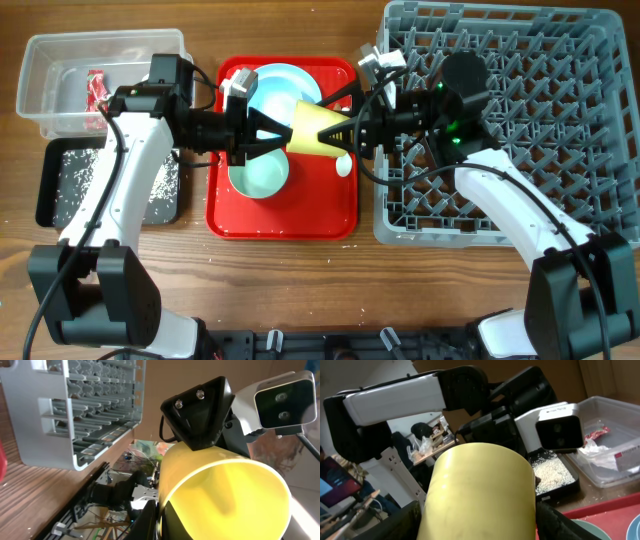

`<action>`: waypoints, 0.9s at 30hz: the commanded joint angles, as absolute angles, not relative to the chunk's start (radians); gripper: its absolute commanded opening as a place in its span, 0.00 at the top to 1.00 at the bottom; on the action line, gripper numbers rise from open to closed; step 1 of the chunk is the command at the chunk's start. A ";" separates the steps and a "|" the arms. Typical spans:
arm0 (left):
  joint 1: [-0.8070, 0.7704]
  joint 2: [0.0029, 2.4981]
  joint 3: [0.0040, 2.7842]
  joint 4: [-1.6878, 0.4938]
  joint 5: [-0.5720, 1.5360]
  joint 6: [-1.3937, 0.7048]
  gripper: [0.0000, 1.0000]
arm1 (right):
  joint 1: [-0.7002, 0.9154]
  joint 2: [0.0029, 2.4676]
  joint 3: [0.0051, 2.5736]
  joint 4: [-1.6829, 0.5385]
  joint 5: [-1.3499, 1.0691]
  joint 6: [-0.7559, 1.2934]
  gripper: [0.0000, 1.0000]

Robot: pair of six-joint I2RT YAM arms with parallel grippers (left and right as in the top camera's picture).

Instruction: Sort waste into correct bins and load items into the dishwasher rack

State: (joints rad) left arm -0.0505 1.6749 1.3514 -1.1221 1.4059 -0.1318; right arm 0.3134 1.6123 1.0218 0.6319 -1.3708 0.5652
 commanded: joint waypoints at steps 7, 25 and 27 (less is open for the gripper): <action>-0.055 1.664 1.362 -1.123 1.423 -0.120 0.96 | 0.271 1.629 1.033 0.612 -1.398 0.542 0.29; -0.055 1.664 1.362 -1.119 1.496 -0.119 0.96 | 0.263 1.630 1.033 0.591 -1.438 0.497 0.24; -0.055 1.664 1.362 -1.119 1.496 -0.119 0.96 | 0.271 1.630 1.033 0.567 -1.438 0.477 0.24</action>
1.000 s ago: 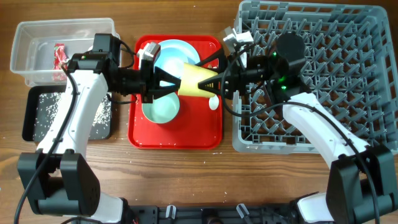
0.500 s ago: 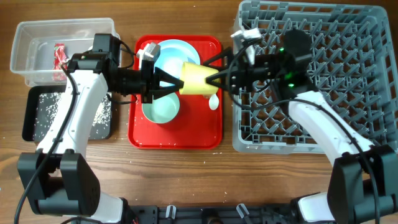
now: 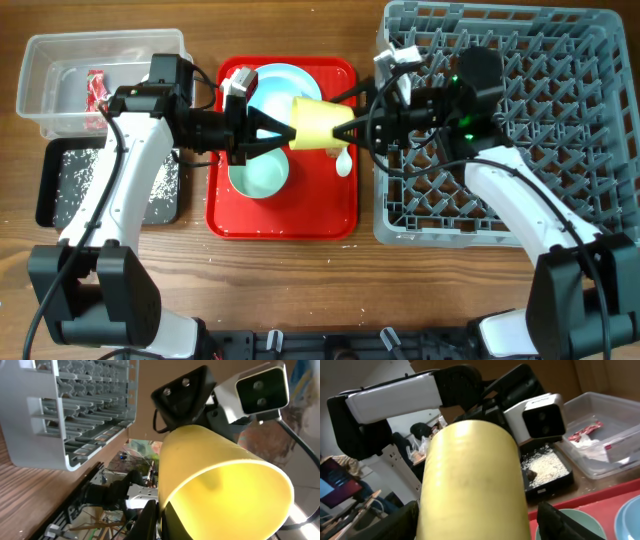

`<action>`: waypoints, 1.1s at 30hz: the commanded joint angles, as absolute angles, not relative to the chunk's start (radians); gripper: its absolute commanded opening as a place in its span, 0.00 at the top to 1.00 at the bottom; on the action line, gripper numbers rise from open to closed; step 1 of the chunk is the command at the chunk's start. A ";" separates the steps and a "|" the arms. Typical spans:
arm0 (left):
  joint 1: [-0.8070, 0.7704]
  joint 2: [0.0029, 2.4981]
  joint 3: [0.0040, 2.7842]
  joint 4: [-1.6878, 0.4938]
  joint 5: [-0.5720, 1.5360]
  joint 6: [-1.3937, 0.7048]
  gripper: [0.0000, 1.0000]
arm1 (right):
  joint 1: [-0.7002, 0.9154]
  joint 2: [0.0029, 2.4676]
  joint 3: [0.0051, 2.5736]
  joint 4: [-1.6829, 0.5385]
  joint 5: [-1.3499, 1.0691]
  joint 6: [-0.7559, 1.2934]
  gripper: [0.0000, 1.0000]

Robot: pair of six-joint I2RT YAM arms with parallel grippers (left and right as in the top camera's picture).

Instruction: Sort waste into correct bins and load items into the dishwasher rack

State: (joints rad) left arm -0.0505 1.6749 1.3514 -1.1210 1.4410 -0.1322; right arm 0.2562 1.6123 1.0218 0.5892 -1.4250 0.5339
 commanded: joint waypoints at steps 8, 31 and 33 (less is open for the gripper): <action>-0.055 1.664 1.362 -1.118 1.496 -0.119 0.96 | 0.272 1.630 1.033 0.514 -1.430 0.444 0.36; -0.055 1.664 1.362 -1.120 1.507 -0.119 0.96 | 0.270 1.630 1.033 0.598 -1.394 0.445 0.15; -0.055 1.664 1.362 -1.120 1.507 -0.119 0.96 | 0.270 1.630 1.033 0.599 -1.381 0.445 0.11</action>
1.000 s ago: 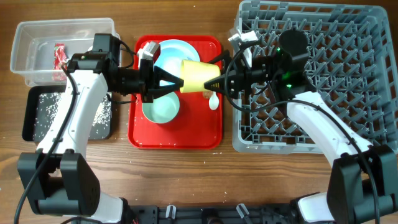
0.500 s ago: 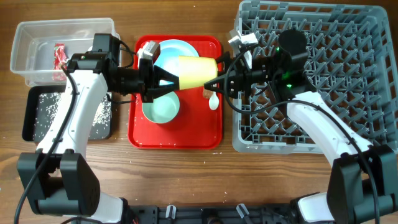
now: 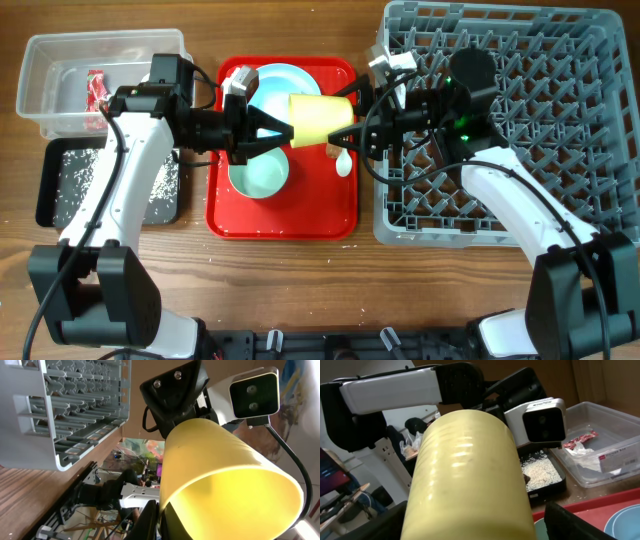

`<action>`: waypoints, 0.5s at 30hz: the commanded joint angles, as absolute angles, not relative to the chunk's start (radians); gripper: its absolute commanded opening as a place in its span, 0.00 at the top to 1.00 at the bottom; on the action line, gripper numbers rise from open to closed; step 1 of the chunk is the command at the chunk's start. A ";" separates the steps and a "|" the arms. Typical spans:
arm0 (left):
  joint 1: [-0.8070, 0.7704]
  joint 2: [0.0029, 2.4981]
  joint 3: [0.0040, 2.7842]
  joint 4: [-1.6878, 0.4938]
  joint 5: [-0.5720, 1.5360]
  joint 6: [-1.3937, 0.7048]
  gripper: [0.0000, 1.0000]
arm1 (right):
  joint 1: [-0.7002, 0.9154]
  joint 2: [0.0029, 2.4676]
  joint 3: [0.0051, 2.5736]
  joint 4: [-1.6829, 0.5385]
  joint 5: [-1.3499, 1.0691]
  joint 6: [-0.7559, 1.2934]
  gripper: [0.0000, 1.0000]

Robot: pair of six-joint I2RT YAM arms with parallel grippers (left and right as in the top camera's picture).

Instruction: Sort waste into correct bins and load items into the dishwasher rack

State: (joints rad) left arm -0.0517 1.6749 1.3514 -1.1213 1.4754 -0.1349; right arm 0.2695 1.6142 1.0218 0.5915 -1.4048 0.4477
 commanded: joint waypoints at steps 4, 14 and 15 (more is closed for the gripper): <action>-0.056 1.664 1.362 -1.120 1.515 -0.119 0.96 | 0.271 1.630 1.033 0.598 -1.361 0.443 0.09; -0.078 1.664 1.362 -1.119 1.514 -0.119 0.96 | 0.308 1.630 1.033 0.622 -1.362 0.410 0.24; -0.078 1.664 1.362 -1.119 1.514 -0.119 0.96 | 0.314 1.630 1.033 0.629 -1.363 0.408 0.26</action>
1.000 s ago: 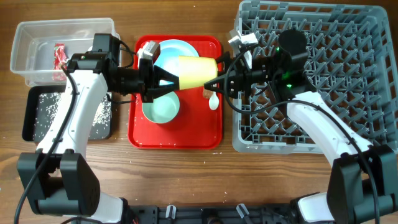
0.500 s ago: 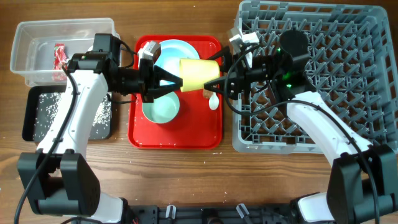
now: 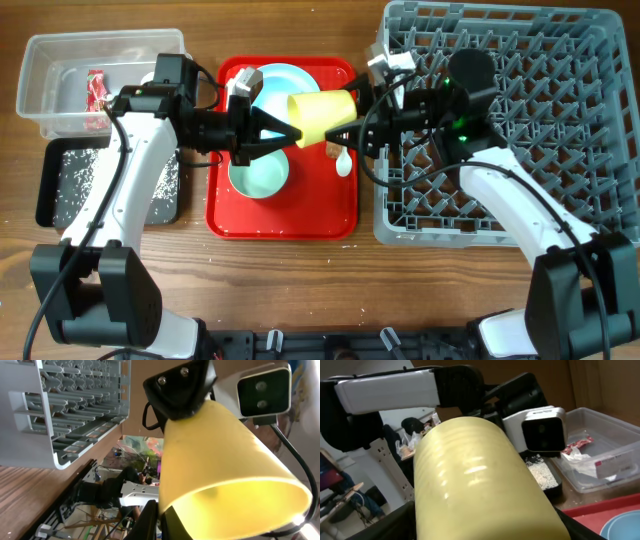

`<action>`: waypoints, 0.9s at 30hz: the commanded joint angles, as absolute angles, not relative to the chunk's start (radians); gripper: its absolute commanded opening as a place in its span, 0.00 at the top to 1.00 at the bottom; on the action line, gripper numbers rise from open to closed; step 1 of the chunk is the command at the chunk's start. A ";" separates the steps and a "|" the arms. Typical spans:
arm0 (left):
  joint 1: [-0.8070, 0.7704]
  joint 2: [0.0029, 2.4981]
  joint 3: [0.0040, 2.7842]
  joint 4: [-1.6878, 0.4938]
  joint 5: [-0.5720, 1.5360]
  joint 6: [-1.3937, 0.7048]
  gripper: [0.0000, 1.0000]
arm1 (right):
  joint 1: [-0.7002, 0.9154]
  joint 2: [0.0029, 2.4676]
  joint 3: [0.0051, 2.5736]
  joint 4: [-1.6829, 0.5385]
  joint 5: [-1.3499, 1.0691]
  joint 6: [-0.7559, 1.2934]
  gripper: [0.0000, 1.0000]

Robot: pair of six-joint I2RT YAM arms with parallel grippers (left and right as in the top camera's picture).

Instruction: Sort waste into correct bins and load items into the dishwasher rack

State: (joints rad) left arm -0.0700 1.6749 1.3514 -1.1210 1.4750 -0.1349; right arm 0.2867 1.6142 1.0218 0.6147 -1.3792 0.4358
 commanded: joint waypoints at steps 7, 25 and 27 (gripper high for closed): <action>-0.078 1.664 1.362 -1.119 1.514 -0.119 0.96 | 0.319 1.630 1.033 0.647 -1.412 0.405 0.39; -0.078 1.664 1.362 -1.116 1.506 -0.112 0.96 | 0.226 1.630 1.033 0.651 -1.455 0.426 0.08; -0.078 1.664 1.362 -1.115 1.505 -0.111 0.96 | 0.221 1.630 1.033 0.652 -1.466 0.421 0.08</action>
State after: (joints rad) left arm -0.0731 1.6749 1.3518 -1.1187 1.5043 -0.1345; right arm 0.2218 1.6176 1.0218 0.6449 -1.4254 0.4217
